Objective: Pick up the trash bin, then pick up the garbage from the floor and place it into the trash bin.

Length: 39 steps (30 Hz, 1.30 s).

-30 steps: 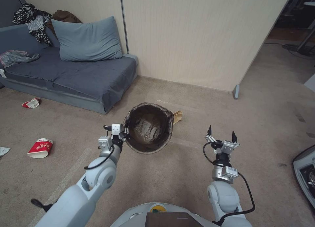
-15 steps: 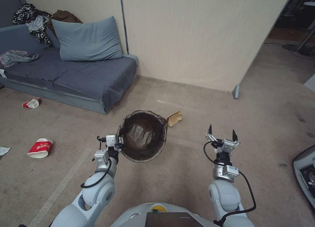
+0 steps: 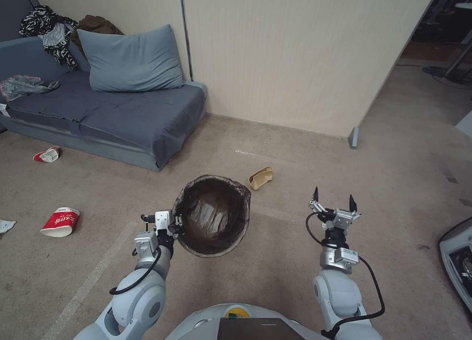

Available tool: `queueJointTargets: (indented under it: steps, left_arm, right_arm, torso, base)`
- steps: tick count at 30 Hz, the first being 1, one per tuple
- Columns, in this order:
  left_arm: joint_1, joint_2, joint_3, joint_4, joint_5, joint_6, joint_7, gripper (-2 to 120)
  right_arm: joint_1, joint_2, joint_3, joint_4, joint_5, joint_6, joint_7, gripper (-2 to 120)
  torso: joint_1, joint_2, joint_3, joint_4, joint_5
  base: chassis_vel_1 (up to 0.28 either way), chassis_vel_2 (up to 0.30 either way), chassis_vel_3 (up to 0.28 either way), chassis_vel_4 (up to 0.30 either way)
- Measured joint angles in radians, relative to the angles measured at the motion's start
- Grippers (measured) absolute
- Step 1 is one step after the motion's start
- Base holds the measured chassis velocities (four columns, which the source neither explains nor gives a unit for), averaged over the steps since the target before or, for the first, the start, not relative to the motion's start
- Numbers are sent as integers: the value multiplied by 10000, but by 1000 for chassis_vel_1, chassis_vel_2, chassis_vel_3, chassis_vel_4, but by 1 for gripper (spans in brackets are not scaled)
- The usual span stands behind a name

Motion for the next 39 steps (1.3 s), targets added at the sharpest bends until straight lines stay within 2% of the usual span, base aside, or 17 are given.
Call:
queueJointTargets:
  steps: [6, 9, 16, 30, 39]
  left_arm:
    - [149, 45, -59, -289, -348, 360, -230, 0]
    - [295, 144, -165, -599, -851, 924, -484, 0]
    - [482, 161, -203, -766, -1208, 1266, -558, 0]
    - [687, -35, -141, -791, -951, 1214, -518, 0]
    - [684, -125, -147, -795, -894, 1087, -464, 0]
  right_arm:
    - [-2, -6, 5, -6, -1, 1, 6, 100]
    - [4, -1, 9, -19, -2, 1, 24, 100]
    - [6, 8, -2, -16, -3, -4, 31, 100]
    - [-11, 52, -70, 37, -178, -39, -36, 100]
    - [24, 33, -32, 25, -230, -12, -71, 100]
  torso:
    - [0, 0, 0, 0, 0]
    - [0, 0, 0, 0, 0]
    - [0, 0, 1, 0, 0]
    - [0, 0, 1, 0, -1]
    - [-1, 0, 0, -1, 0]
  base:
    - [0, 0, 0, 0]
    - [0, 0, 0, 0]
    - [0, 0, 0, 0]
    - [0, 0, 0, 0]
    - [-135, 138, 117, -124]
